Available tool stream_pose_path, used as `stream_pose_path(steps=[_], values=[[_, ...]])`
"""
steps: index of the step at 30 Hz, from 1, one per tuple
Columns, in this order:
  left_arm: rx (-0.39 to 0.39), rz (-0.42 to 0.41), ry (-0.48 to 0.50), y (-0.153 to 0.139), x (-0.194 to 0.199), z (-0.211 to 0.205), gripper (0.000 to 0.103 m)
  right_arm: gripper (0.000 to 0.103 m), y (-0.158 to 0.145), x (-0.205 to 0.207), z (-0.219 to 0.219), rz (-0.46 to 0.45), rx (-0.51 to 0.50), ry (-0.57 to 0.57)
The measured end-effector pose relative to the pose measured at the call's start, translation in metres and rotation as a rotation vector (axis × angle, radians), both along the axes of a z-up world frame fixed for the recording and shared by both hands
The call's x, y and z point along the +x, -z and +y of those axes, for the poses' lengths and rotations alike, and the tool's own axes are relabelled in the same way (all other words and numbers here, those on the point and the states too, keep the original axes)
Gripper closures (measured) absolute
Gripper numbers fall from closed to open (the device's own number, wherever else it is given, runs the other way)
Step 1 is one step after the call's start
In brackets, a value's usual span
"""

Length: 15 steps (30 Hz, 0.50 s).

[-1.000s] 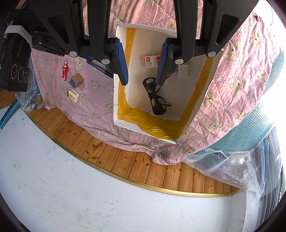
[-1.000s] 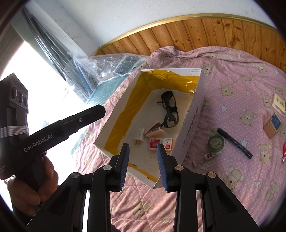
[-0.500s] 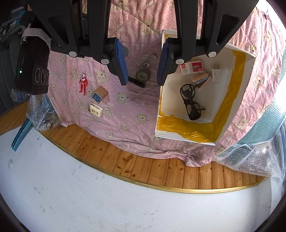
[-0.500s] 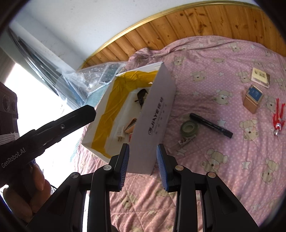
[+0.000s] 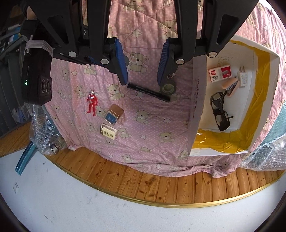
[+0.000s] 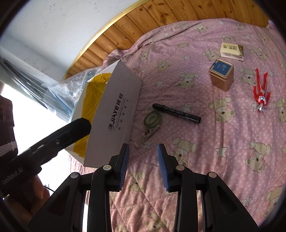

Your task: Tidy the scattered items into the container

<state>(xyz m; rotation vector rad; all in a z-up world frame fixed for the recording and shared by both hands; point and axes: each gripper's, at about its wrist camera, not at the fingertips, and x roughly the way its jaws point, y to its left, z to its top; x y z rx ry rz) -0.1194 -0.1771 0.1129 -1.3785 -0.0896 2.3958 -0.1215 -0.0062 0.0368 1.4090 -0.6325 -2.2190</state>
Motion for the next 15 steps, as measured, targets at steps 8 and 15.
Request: stream_pose_path(steps=[8,15], values=[[-0.076,-0.081,0.01,0.054,-0.014,0.012,0.061,0.067,0.024,-0.012,0.019,-0.036,-0.006,0.028],[-0.115,-0.136,-0.024,0.095,-0.034,0.01,0.06,0.066,0.05,-0.028,0.028,-0.081,-0.002,0.033]])
